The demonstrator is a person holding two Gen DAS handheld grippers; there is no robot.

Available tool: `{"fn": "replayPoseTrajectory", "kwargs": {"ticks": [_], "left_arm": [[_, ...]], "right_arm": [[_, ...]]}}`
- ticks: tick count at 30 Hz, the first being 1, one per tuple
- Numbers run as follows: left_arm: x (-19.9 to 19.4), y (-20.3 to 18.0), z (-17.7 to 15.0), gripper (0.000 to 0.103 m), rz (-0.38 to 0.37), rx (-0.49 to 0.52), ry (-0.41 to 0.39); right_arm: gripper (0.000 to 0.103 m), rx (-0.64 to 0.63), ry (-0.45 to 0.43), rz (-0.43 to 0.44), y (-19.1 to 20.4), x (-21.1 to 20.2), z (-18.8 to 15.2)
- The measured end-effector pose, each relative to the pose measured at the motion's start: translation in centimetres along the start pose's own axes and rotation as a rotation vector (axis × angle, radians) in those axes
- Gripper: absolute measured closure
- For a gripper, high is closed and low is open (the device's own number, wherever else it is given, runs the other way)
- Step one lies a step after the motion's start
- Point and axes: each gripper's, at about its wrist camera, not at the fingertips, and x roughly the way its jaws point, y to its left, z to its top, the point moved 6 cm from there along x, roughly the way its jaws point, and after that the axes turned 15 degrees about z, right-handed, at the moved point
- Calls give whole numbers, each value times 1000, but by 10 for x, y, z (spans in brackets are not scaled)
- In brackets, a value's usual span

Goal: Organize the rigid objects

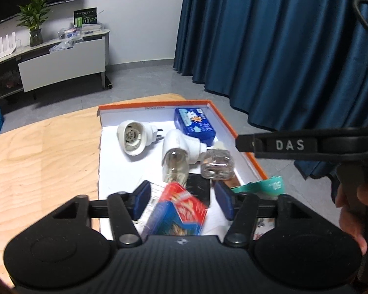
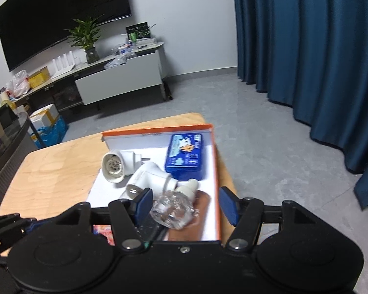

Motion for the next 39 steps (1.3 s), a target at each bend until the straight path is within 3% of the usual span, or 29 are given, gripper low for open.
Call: {"fn": "replayPoseTrajectory", "kwargs": {"ticks": [4,10,15,22,39], "left_arm": [[-12,1,1,25,8,3,-16],[-40,15,0,0,107,-17,-15],[-63,25,-10,0,189,9,-1],[-68,34,-27,0,219,-9,51],[-57,23,-48,0,182,15,106]], "right_arm": [[24,-27,-1,-24,2,-21,-1],[21,-44,27,-33,8,-52,-16],[19,-47,55,-21,16,-77,-36],[18,-35,115,-24,22,-92,-69],[18,-42,204,5,35,-71,-95]]}}
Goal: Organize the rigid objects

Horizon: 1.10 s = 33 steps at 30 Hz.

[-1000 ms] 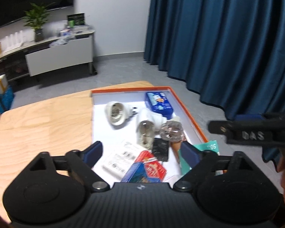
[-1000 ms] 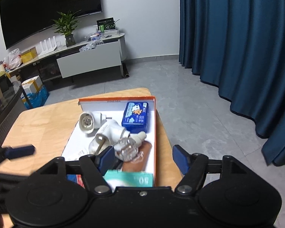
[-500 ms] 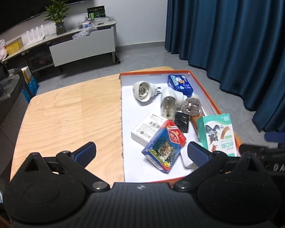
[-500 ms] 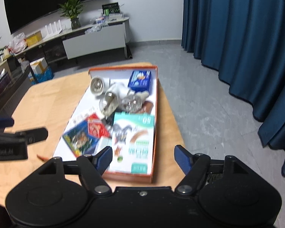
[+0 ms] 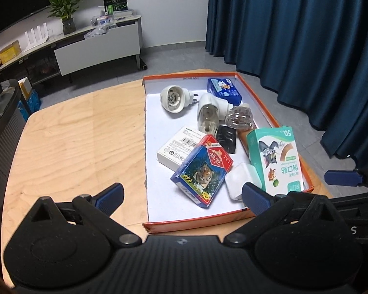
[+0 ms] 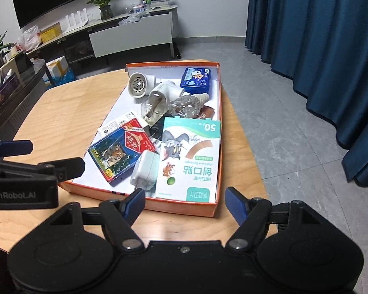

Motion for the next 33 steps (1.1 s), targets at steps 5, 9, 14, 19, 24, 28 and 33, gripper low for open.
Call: {"fn": "replayPoseTrajectory", "kwargs": {"ticks": [5,9,14,19,24,28,33], "left_arm": [[2,-1,0,0,-12,-7,8],[4,-1,0,0,-12,-10,18],[7,-1,0,0,-9,-13,35],[9,-2,-1,0,-11,-13,40],[9,-3,-1,0,-10,-12,42],[11,-3,-1,0,-3,-13,48],[12,-2,-1,0,-4,-14,53]], "right_arm": [[18,4,4,3,-1,3,1],[18,6,13,4,-2,6,0],[18,7,20,7,-2,9,-1],[18,8,28,9,-1,12,-1],[18,6,32,12,-1,14,-1],[18,6,35,12,0,15,0],[18,6,40,15,0,17,-1]]}}
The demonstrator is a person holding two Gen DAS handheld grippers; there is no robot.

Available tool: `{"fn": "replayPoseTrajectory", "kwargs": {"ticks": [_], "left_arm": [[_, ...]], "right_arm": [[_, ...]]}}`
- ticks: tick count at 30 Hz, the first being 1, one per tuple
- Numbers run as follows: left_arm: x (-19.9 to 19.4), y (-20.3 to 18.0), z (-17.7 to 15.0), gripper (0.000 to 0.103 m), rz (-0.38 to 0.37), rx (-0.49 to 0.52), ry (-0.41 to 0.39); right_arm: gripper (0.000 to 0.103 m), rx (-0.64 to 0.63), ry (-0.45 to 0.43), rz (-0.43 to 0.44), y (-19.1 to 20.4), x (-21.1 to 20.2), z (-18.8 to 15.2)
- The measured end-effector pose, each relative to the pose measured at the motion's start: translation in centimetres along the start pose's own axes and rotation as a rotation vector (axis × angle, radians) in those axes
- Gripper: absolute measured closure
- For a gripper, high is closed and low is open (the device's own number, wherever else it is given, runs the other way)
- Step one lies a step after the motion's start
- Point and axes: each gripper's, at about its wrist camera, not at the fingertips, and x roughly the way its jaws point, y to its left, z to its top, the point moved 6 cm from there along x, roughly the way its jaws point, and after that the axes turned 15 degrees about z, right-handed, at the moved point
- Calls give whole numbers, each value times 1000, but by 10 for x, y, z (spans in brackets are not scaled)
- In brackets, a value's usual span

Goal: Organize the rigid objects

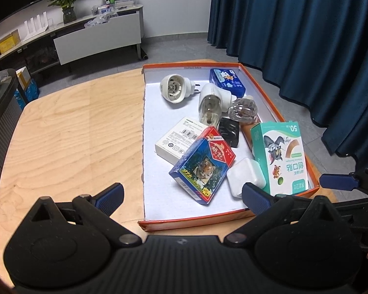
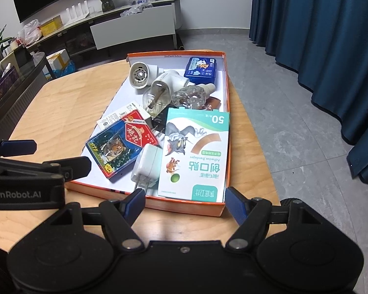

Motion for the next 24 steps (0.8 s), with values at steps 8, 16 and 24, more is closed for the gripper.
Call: {"fn": "replayPoseTrajectory", "kwargs": {"ticks": [8,16,24], "left_arm": [[0,0,0,0,1,1,-3],[2,0,1,0,-3,-1,0],[2,1,1,0,1,-4,0]], "right_arm": [[18,1,1,0,0,1,0],[18,-1,1,-1,-1,2,0],[18,-1,1,-2,0,2,0]]}}
